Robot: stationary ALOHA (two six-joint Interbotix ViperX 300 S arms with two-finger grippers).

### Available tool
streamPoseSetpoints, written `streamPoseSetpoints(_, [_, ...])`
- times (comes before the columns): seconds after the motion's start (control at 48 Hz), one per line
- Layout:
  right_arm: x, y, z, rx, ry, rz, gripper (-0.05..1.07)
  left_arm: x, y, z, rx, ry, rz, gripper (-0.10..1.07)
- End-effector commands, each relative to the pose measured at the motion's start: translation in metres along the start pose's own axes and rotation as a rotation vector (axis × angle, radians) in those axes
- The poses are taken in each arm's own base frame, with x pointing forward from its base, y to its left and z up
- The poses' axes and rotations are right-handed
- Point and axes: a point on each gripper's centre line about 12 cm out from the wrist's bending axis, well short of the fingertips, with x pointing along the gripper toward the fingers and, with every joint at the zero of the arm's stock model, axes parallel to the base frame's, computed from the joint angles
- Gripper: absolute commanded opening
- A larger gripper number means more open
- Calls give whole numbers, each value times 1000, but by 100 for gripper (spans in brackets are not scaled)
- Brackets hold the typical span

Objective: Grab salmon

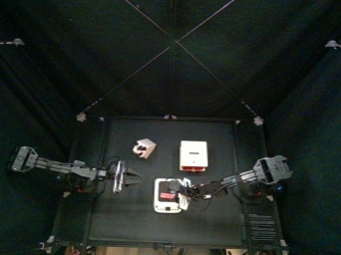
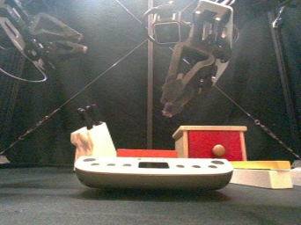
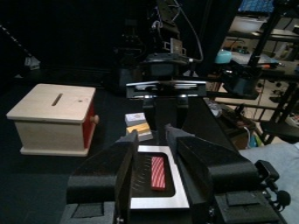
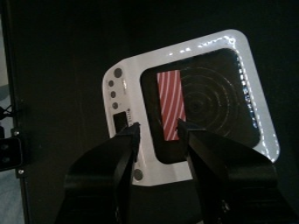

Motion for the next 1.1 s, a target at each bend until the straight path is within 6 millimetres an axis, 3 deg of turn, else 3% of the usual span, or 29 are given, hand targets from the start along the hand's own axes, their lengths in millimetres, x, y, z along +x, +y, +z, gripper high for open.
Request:
streamPoseSetpoints(0.0, [-4,3,14,-6,-32,2,78,3,-1,8,2,-22,-2,73])
streamPoseSetpoints(0.479, [26,-5,12,-54,89,-127,84,2,-1,5,-1,-15,-2,73])
streamPoseSetpoints(1.083, [37,-11,7,-69,143,-180,82,2,-1,5,-1,-14,-2,73])
